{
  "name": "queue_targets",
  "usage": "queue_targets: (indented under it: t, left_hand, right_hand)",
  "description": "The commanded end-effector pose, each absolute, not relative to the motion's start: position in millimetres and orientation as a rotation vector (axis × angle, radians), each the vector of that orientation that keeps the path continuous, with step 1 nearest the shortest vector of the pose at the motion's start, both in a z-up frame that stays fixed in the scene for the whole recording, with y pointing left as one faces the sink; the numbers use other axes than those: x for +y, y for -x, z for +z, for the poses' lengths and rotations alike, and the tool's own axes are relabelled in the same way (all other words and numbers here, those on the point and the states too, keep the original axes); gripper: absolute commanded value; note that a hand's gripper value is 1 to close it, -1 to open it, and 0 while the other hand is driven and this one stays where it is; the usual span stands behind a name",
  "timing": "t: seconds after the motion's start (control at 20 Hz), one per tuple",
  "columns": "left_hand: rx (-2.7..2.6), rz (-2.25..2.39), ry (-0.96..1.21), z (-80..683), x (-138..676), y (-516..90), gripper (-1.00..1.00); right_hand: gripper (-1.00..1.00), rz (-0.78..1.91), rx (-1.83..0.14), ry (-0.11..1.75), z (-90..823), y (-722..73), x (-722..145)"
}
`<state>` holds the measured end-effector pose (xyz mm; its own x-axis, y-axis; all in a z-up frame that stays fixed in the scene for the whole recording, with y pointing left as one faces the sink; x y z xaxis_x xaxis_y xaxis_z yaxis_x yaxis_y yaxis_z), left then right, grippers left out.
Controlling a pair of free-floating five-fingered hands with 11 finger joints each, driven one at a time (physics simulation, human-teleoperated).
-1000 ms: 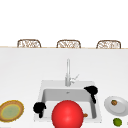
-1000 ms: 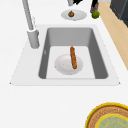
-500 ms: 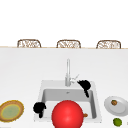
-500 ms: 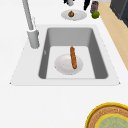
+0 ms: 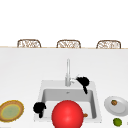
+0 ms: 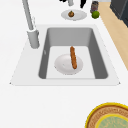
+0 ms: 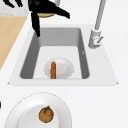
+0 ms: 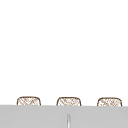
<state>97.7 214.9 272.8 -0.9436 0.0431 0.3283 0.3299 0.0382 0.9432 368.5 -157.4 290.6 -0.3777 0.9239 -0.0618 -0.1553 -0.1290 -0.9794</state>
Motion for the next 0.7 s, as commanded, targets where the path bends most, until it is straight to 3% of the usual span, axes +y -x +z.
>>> queue_targets:
  t: [0.0, 0.65]
  left_hand:
    - [-2.1, -2.007, 0.386, 272.8, 214.9, -97.7, 0.0]
    - [-2.1, -2.007, 0.386, 272.8, 214.9, -97.7, 0.0]
  right_hand:
    - [-1.0, 1.624, -1.304, 0.929, 304.4, -372.6, -164.1]
    - [-1.0, 1.669, -1.269, 0.887, 330.7, -430.5, -155.6]
